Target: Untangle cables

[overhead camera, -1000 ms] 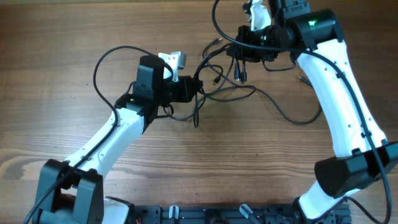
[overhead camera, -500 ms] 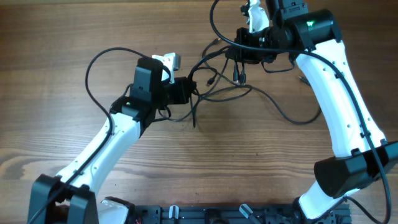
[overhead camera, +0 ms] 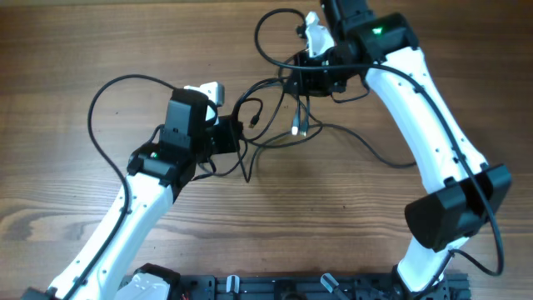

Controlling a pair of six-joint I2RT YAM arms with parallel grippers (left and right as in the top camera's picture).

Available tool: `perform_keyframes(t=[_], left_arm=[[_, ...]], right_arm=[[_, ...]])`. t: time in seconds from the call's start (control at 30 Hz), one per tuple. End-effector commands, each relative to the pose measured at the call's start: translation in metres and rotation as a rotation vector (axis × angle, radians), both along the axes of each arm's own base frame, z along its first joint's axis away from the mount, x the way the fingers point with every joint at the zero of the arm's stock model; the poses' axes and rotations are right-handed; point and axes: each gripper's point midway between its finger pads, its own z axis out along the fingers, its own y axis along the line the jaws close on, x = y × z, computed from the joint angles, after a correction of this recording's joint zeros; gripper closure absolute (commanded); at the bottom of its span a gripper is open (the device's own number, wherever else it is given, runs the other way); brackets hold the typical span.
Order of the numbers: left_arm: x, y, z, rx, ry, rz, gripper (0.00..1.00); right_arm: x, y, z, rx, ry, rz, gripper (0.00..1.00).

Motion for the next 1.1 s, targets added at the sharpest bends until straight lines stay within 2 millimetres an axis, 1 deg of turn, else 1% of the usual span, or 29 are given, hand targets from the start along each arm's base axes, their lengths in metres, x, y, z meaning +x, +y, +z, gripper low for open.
perform_keyframes(t=[0.0,0.03,0.07,0.17,0.2,0.27,0.3,0.4,0.53,0.63,0.67,0.77,0.9,1.07], left_arm=[[-0.006,0.014,0.009,0.035,-0.015,0.053,0.96],[-0.009,0.016,0.008,0.042,-0.006,0.056,0.96],[-0.011,0.017,0.007,0.045,0.003,0.056,0.96],[-0.014,0.019,0.003,0.043,0.031,0.078,0.96],[-0.014,0.019,0.003,0.044,0.031,0.078,0.96],[-0.014,0.019,0.003,0.046,0.029,0.074,0.96],[-0.014,0.019,0.003,0.05,0.026,0.069,0.96],[-0.014,0.015,0.005,0.074,-0.006,-0.001,0.96],[-0.023,-0.002,0.008,0.08,-0.059,-0.195,0.96],[-0.024,-0.002,0.009,0.1,-0.079,-0.228,0.96],[-0.023,-0.002,0.009,0.103,-0.079,-0.225,0.96],[-0.019,0.006,0.007,0.127,-0.074,-0.173,0.96],[-0.014,0.015,0.005,0.121,-0.042,-0.062,0.96],[-0.013,0.016,0.002,0.093,-0.008,-0.01,0.96]], right_arm=[[0.011,-0.01,-0.01,-0.068,-0.019,-0.03,0.48],[0.014,-0.015,-0.012,-0.092,-0.017,-0.065,0.43],[0.015,-0.017,-0.012,-0.097,-0.02,-0.069,0.39],[0.015,-0.016,-0.011,-0.091,-0.026,-0.059,0.34],[0.013,-0.009,-0.008,-0.056,-0.034,-0.012,0.34],[0.004,0.012,0.004,0.064,-0.064,0.129,0.34],[0.001,0.016,0.008,0.096,-0.066,0.156,0.34],[-0.001,0.022,0.013,0.134,-0.08,0.199,0.34],[-0.012,0.038,0.028,0.264,-0.094,0.296,0.34],[-0.019,0.045,0.035,0.315,-0.075,0.316,0.36],[-0.021,0.047,0.035,0.319,-0.067,0.317,0.36],[-0.022,0.05,0.03,0.289,-0.005,0.239,0.39],[-0.012,0.041,0.016,0.175,0.029,0.098,0.39],[-0.008,0.04,0.009,0.115,0.028,0.036,0.39]])
